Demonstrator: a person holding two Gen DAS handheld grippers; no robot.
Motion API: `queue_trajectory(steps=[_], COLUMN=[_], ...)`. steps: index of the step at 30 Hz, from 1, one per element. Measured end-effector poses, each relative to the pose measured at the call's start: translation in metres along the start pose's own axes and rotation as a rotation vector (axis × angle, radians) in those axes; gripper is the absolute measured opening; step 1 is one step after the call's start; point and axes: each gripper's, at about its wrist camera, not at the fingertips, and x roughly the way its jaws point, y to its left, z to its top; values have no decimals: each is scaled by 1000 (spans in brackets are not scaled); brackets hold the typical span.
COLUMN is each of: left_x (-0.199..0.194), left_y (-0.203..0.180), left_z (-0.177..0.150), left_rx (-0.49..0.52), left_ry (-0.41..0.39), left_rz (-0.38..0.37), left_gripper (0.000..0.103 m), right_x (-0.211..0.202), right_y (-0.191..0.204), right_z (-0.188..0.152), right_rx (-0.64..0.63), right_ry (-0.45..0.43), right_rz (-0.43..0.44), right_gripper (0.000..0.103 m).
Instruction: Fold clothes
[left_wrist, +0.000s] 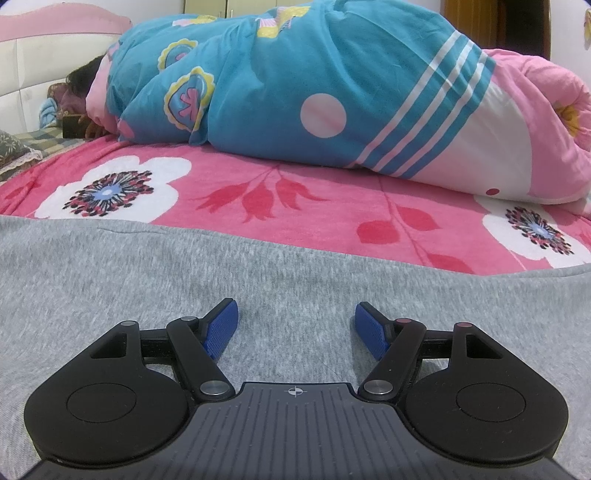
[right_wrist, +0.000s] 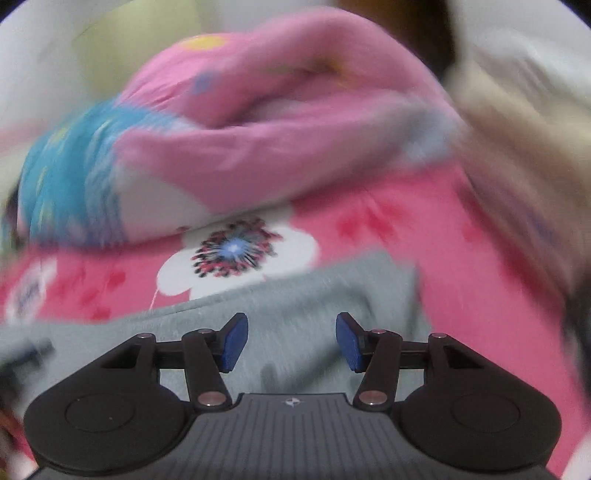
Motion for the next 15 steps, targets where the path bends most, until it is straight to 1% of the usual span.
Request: queue_trajectory(steps=[1,3,4,6,8,15], left_x=[0,0,0,0,0,0], left_y=[0,0,0,0,0,1], left_z=[0,0,0,0,0,0], left_rx=[0,1,1,2,2,-3], left_ry=[0,-1,-1,-2,-2,-3], left_rz=[0,1,1,2,2,-2], left_gripper=[71,71,71,71,71,71], right_x=[-2,-3,1,3,5,12], right_y=[-10,-8,-1,4,8,24], right_z=[-6,-22,-27,-24,-21,-9], right_rx=[65,53,15,8,0,-25], right_ry=[21,52,68,59,50,18], right_rz=[18,19,17,15,14,9], right_gripper=[55,55,55,53,49,50])
